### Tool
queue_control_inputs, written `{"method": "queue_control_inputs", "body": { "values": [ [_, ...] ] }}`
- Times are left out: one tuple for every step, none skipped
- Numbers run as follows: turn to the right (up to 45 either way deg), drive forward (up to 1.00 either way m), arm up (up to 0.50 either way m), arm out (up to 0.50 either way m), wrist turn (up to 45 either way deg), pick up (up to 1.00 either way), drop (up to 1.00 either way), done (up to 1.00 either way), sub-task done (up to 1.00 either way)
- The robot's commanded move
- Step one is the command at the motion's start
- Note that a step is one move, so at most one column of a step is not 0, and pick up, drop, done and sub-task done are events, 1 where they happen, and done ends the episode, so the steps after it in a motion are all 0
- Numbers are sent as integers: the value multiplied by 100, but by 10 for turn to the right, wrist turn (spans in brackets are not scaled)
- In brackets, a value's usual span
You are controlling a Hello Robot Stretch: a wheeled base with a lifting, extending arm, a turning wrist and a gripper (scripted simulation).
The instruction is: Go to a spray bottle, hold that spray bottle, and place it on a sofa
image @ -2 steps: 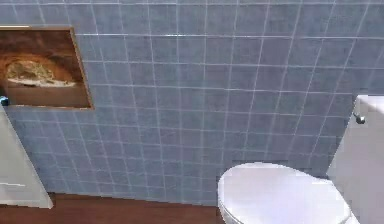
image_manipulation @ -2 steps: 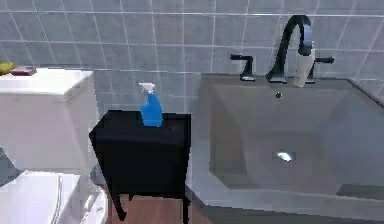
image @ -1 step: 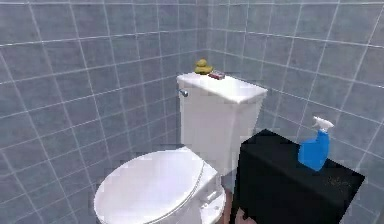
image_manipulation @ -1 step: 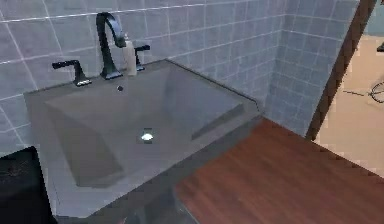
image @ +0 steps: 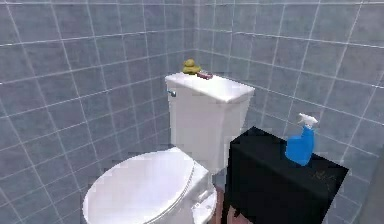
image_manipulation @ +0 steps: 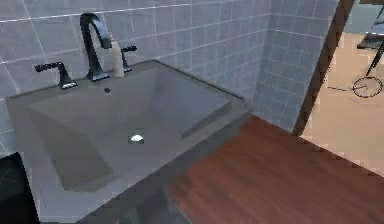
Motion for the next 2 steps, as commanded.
{"method": "queue_control_inputs", "body": {
  "values": [
    [0,40,0,0,0,0,0,0,0],
    [-300,0,0,0,0,0,0,0,0]
  ]
}}
